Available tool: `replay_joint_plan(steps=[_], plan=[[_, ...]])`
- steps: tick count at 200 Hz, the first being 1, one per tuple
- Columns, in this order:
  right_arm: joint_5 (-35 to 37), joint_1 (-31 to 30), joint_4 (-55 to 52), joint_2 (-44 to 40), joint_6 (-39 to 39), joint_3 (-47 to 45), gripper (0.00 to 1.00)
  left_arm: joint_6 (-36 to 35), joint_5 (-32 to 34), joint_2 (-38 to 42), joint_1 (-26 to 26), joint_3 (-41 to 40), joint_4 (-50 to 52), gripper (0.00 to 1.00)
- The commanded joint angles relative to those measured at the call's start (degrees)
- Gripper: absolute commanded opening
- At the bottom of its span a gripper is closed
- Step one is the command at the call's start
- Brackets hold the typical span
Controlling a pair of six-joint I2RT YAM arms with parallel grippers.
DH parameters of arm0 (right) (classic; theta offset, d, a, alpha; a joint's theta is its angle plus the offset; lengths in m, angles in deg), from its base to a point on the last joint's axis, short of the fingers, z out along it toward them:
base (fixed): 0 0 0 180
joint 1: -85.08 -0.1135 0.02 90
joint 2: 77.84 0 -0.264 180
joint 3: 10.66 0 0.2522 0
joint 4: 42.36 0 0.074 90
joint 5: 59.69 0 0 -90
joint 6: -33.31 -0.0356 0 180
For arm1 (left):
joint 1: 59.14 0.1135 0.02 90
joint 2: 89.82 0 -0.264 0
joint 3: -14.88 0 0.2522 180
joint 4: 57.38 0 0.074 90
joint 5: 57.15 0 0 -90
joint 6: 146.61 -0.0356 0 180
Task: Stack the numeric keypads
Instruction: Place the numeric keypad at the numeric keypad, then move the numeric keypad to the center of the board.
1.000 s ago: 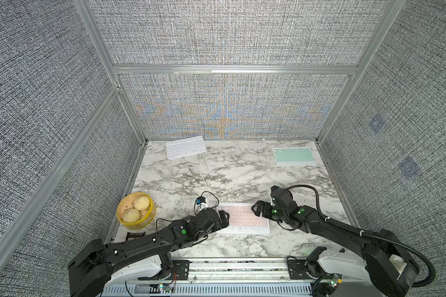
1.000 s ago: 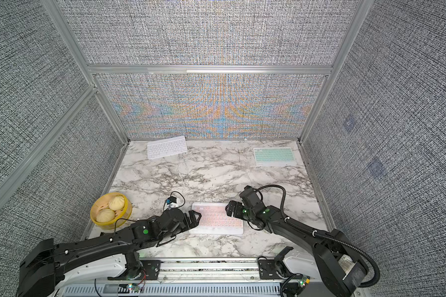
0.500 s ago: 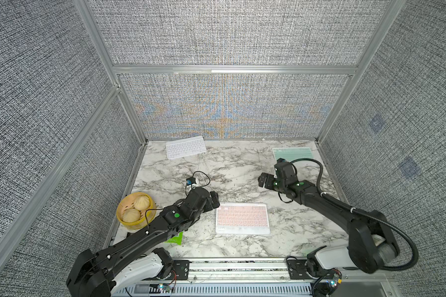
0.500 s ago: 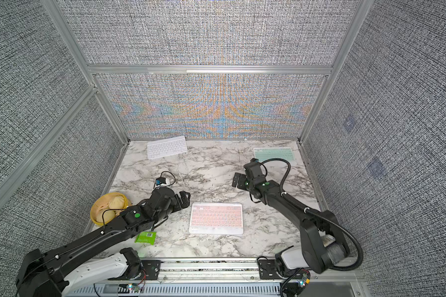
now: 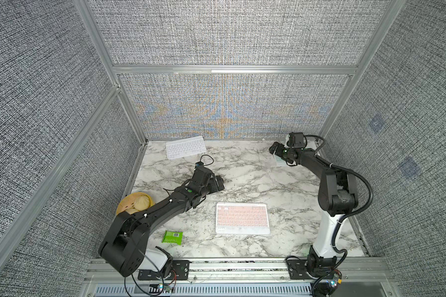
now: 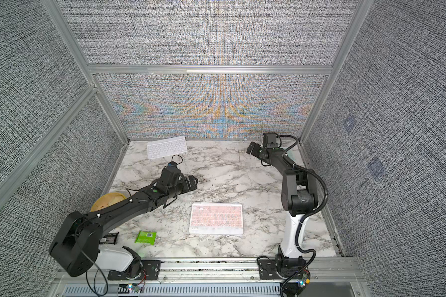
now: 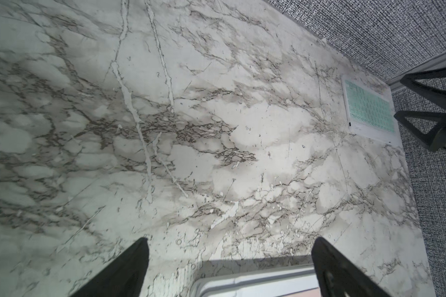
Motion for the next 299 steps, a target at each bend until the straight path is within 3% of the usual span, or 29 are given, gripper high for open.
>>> replay_joint_plan(steps=[1, 84, 118, 158, 210, 299], plan=[[-3.6, 3.5, 2.1, 2.3, -1.0, 3.2, 0.99, -2.4, -3.3, -2.5, 1.2, 2.0, -2.6, 0.99], [-9.3, 17.7, 10.8, 11.7, -10.7, 9.1, 0.99, -4.6, -12.1, -17.0, 3.4, 15.9, 1.1, 0.99], [-12.0, 21.2, 14.1, 15.9, -13.3, 11.2, 0.99, -3.9, -15.7, -20.1, 3.9, 17.6, -1.2, 0.99], [-10.4, 23.4, 15.8, 18.3, -13.3, 13.8, 0.99, -3.4, -16.3, -21.7, 4.2, 18.6, -1.3, 0.99], [-9.9, 23.9, 2.1, 26.3, -13.0, 26.9, 0.99, -3.0, -17.3, -23.2, 4.6, 20.0, -1.1, 0.99], [-15.8, 18.7, -12.4, 31.8, -7.5, 34.1, 0.99, -2.0, -18.1, -24.6, 5.5, 20.7, -0.9, 0.99]])
